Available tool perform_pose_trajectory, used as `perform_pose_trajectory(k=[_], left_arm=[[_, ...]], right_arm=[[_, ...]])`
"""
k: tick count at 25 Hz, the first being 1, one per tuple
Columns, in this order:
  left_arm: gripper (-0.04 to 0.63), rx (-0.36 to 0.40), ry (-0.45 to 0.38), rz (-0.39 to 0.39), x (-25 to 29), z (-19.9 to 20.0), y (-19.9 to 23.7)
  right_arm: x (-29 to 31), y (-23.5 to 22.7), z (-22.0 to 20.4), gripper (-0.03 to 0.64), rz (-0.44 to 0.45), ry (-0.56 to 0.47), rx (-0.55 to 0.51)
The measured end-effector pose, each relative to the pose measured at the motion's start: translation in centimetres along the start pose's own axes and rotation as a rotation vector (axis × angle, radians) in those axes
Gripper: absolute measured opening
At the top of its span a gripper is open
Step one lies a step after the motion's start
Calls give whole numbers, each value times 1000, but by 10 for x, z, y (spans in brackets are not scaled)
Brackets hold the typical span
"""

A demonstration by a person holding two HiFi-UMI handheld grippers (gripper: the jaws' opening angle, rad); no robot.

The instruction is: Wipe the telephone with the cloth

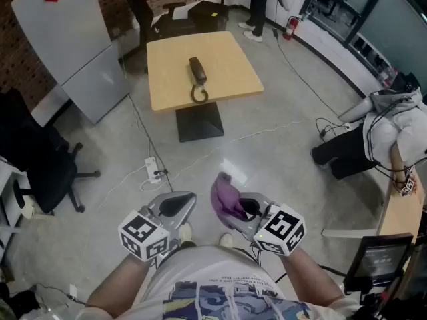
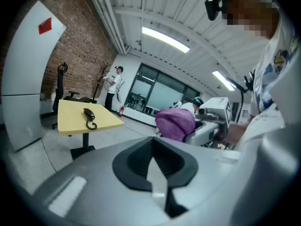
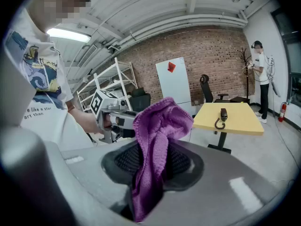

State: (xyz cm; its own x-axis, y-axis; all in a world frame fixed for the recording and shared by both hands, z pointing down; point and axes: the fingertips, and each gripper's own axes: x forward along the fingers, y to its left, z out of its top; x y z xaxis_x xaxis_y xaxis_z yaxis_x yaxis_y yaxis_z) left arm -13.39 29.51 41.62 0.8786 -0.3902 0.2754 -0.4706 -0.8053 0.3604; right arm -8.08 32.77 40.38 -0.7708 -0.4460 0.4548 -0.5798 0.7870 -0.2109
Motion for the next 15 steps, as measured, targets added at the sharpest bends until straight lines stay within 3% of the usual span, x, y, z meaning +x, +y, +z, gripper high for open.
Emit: perform_pose_trajectory(k=[15], left_arm=[[5,10,40,144,39,-2,-38]], right_arm=[[-64,-21,-34,114,27,-42,-1]])
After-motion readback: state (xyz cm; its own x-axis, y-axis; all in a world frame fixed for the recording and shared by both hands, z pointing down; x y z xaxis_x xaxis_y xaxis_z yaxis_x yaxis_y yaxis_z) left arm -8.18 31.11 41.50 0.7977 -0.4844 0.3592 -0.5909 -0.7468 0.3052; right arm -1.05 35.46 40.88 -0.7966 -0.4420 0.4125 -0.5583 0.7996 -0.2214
